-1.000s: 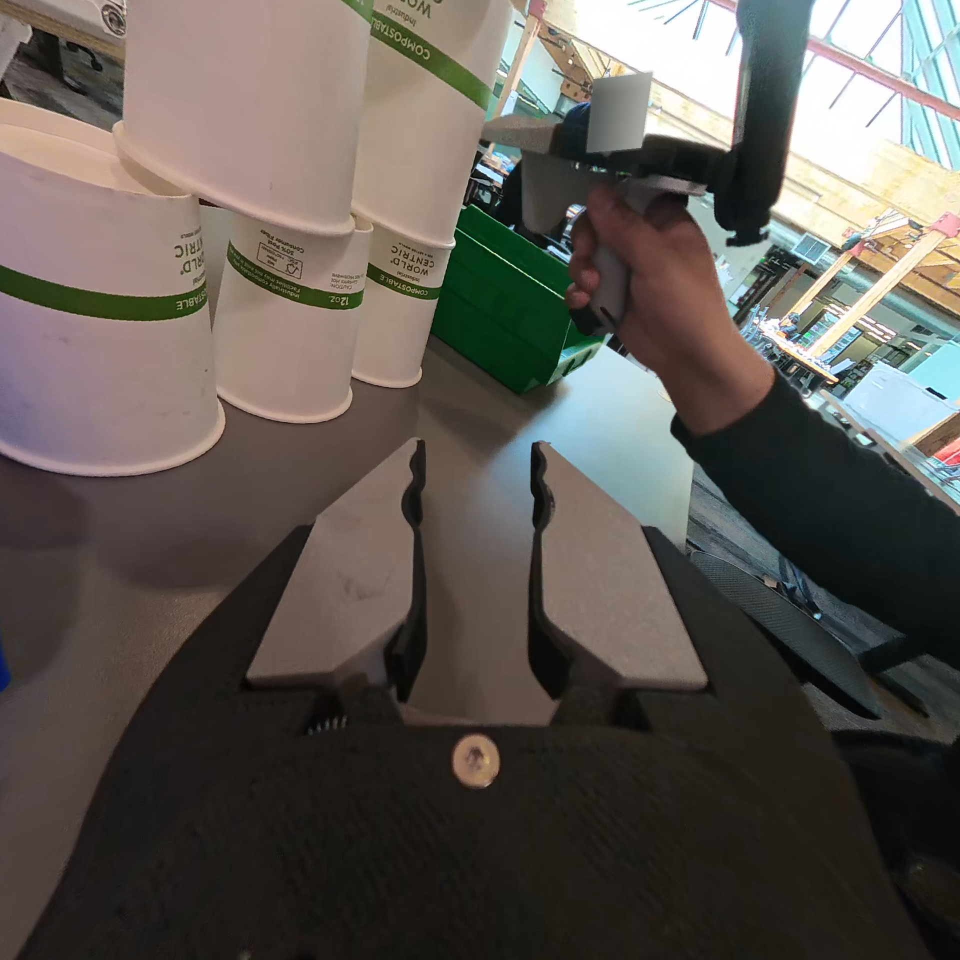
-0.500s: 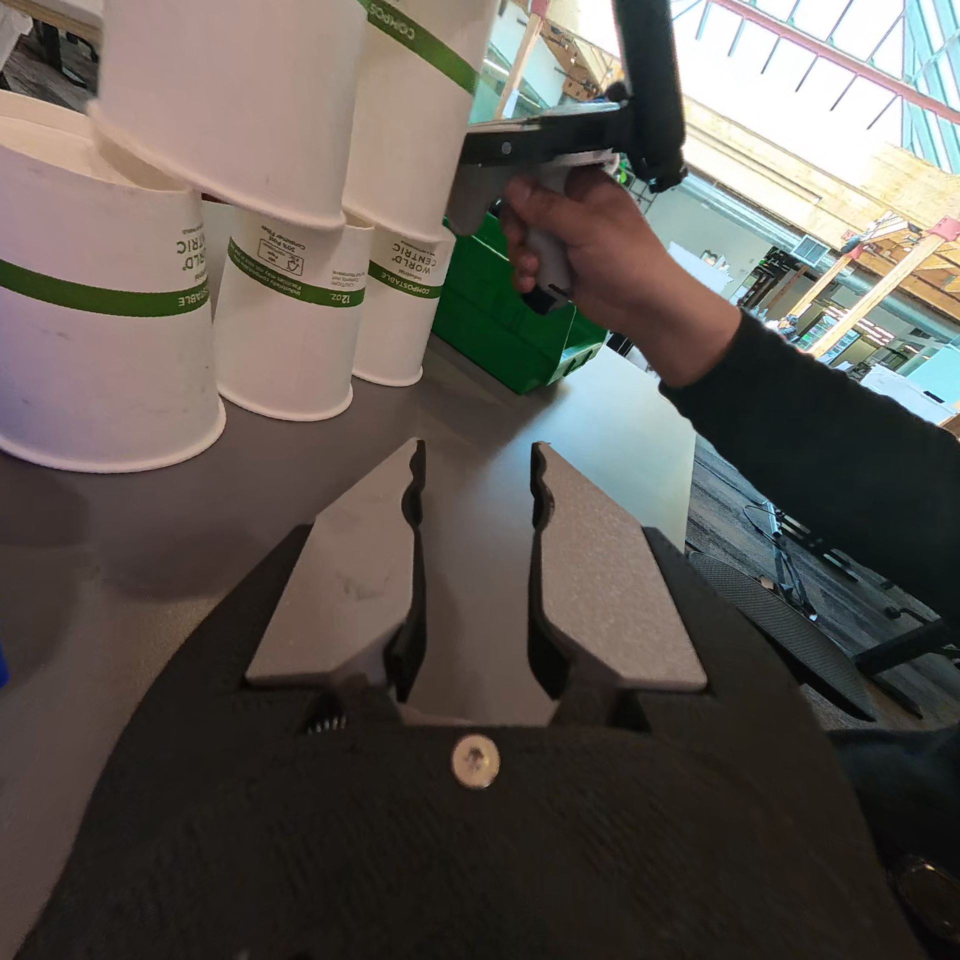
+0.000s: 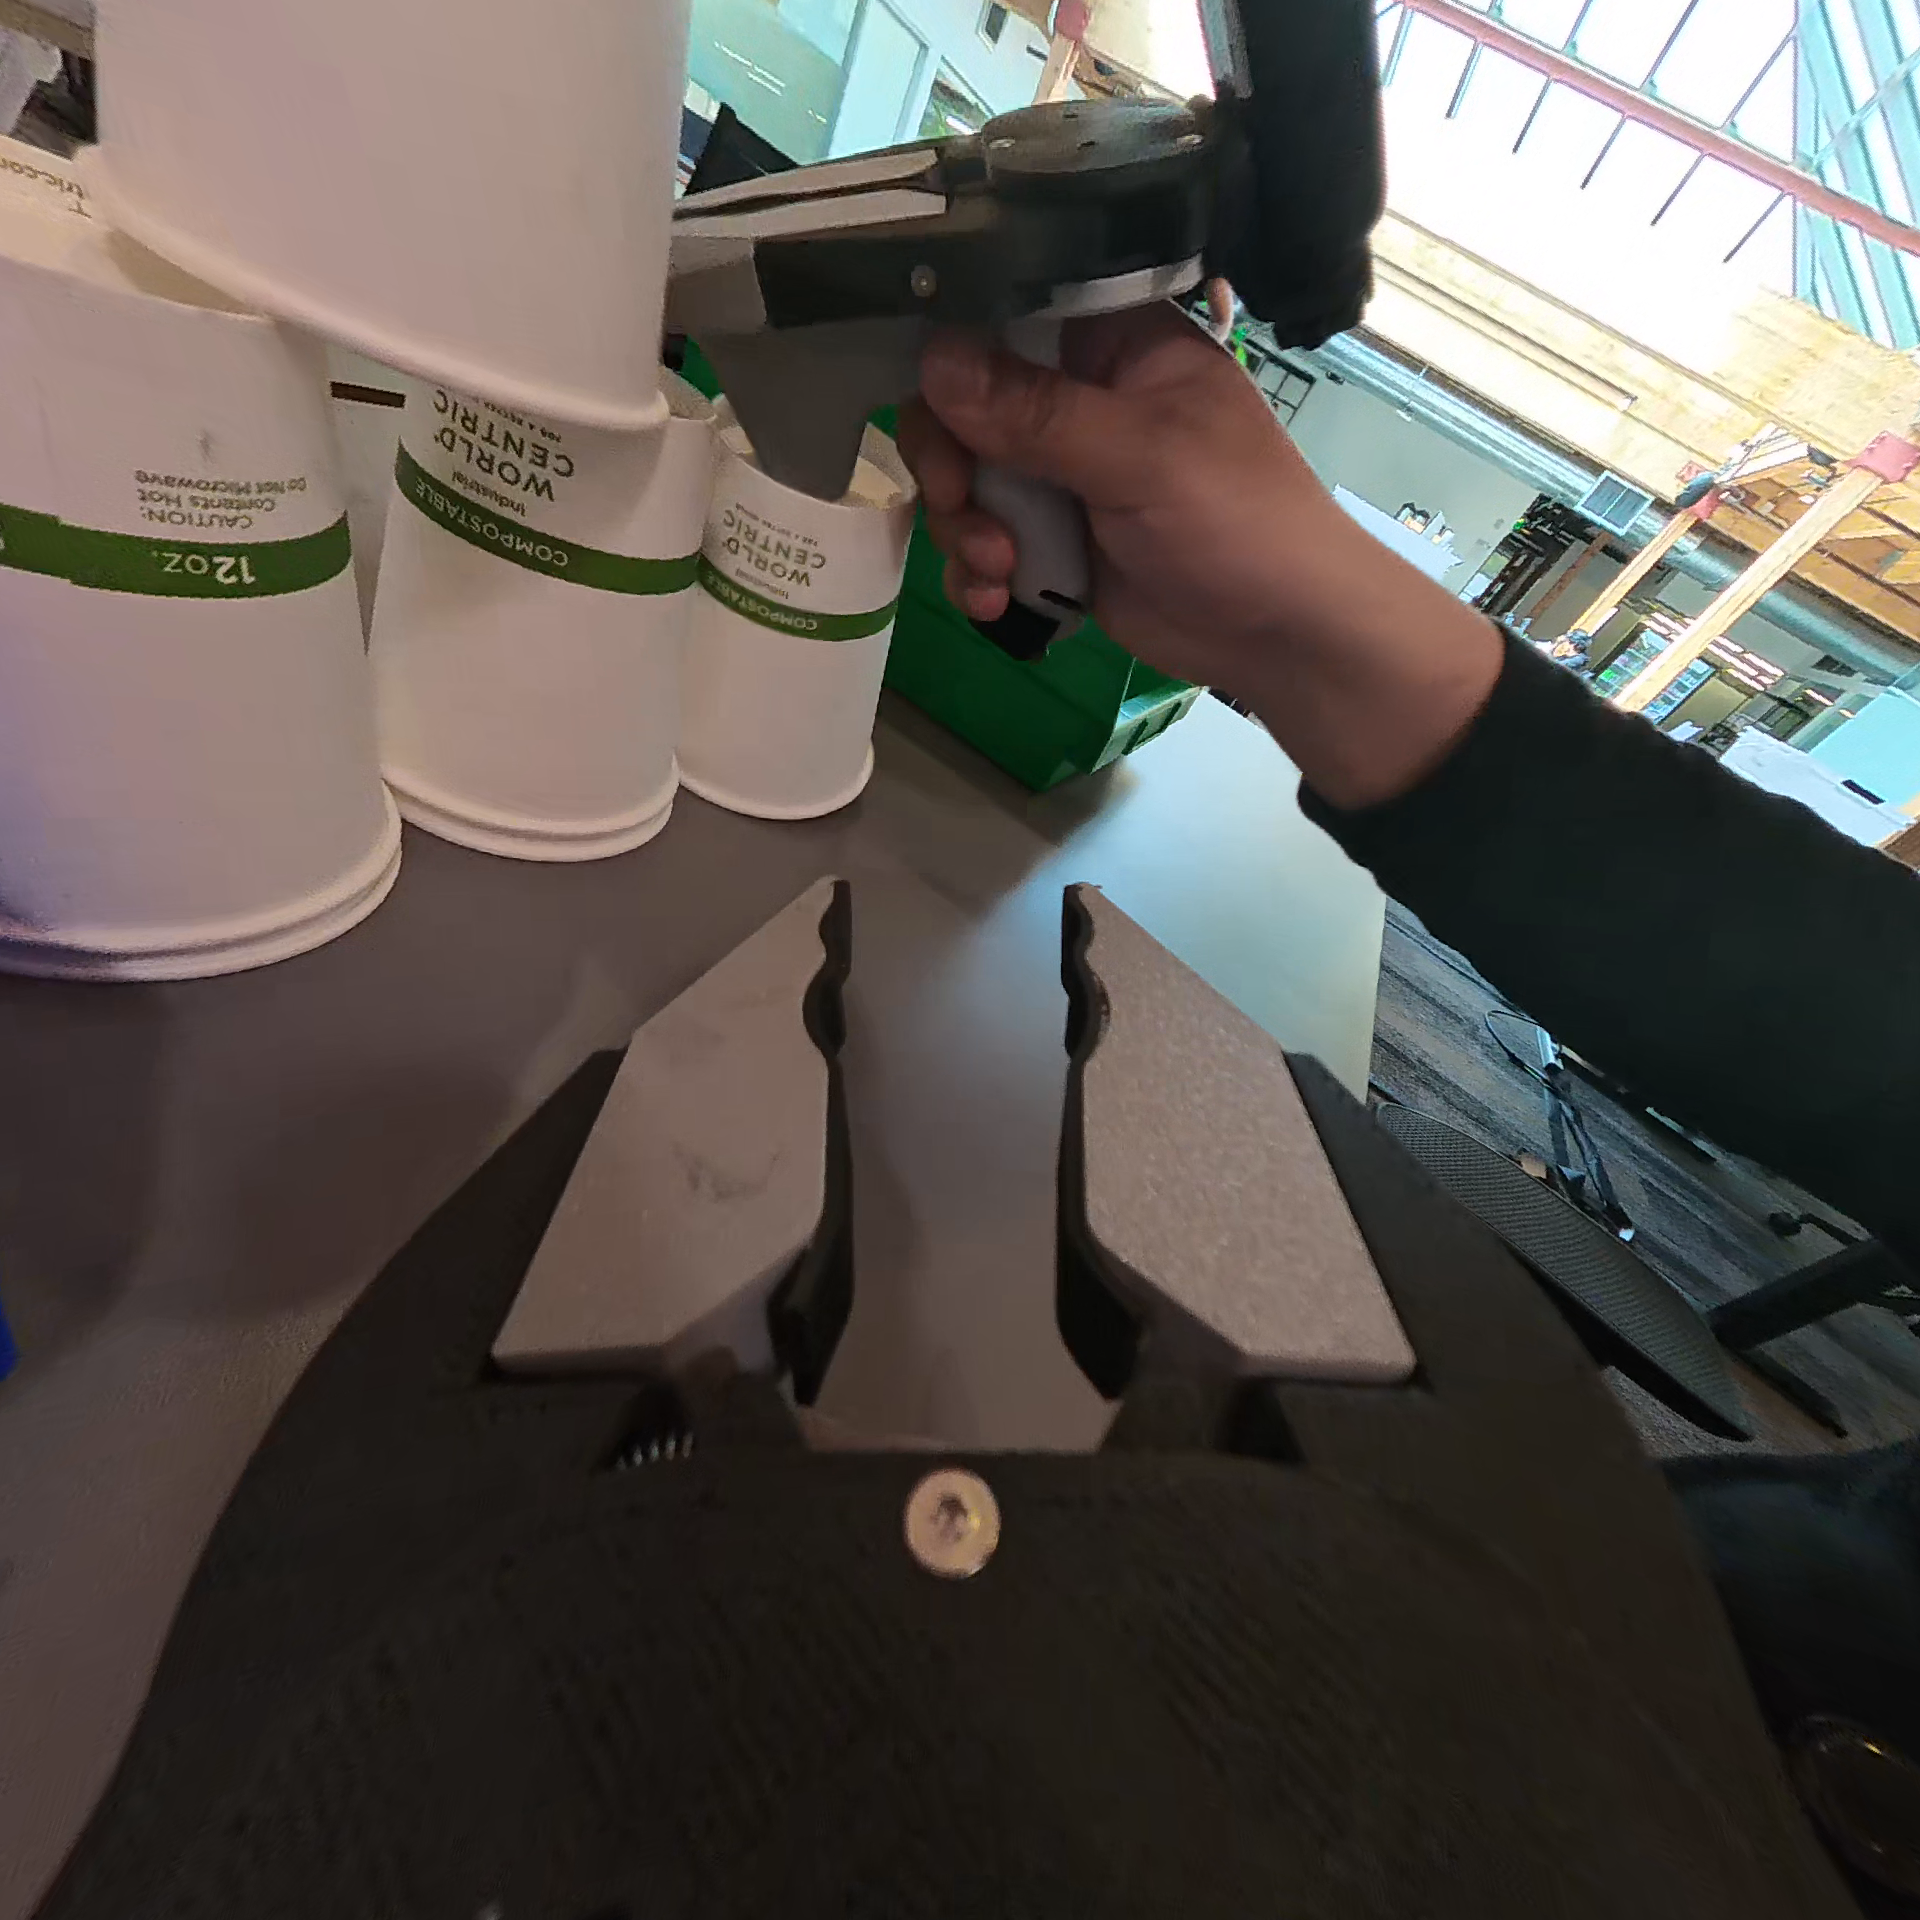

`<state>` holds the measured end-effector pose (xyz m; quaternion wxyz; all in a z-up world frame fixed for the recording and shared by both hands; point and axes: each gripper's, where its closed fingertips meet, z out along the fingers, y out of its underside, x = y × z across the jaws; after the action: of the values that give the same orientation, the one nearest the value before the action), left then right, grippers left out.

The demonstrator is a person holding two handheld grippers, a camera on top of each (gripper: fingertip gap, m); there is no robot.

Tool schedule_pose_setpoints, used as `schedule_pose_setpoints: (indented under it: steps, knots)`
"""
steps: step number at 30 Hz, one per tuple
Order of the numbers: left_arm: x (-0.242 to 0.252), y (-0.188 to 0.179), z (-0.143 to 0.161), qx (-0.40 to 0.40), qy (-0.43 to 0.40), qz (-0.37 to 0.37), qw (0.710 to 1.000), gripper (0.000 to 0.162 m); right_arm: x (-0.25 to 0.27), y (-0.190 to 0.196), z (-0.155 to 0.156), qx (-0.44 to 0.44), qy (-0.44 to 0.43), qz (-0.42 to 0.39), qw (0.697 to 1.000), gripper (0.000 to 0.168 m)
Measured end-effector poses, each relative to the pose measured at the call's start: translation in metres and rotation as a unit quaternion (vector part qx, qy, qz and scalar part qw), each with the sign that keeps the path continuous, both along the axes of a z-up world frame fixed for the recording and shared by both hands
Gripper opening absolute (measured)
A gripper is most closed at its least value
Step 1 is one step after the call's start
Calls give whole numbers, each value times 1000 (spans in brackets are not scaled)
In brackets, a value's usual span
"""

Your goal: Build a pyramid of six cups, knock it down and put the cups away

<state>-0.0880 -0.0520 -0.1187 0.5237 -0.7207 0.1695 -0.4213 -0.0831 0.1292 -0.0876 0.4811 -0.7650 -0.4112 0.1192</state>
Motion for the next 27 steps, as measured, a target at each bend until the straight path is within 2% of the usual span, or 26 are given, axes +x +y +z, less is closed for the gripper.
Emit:
schedule_pose_setpoints:
  steps: [3, 5, 11, 13, 14, 16, 17, 19, 22, 24, 27]
  knots:
    - [0, 0, 0, 1, 0, 0, 1000, 38, -5, -10, -1, 10, -16, 16, 1000, 11]
    - [0, 0, 0, 0, 0, 0, 1000, 38, -12, -27, -6, -6, -27, 56, 998, 0]
    - [0, 0, 0, -2, -1, 0, 1000, 38, -29, -83, 3, 7, -33, 170, 985, 0]
    - [-1, 0, 0, -2, -2, 0, 1000, 38, -32, -112, -4, -25, -47, 229, 972, 0]
    - [-1, 0, 0, -3, -2, 1, 1000, 38, -29, -114, -6, -26, -64, 232, 970, 0]
    - [-1, 0, -1, -4, -3, 0, 1000, 38, -16, -90, 5, 30, -79, 166, 983, 0]
    - [-1, 0, -1, -5, -3, 0, 1000, 38, -10, -78, 18, 57, -60, 132, 988, 0]
    - [-1, 0, -1, -6, -4, 0, 1000, 38, -2, -64, 33, 56, -14, 97, 994, 0]
    - [-1, 0, -1, -8, -4, -1, 1000, 38, 1, -58, 16, 12, -36, 94, 995, 0]
    - [-1, 0, -1, -8, -5, -1, 1000, 38, 2, -54, -3, 18, -85, 91, 992, 0]
    - [-2, 0, 0, -6, -7, 0, 1000, 38, 2, -58, -6, 47, -102, 95, 989, 0]
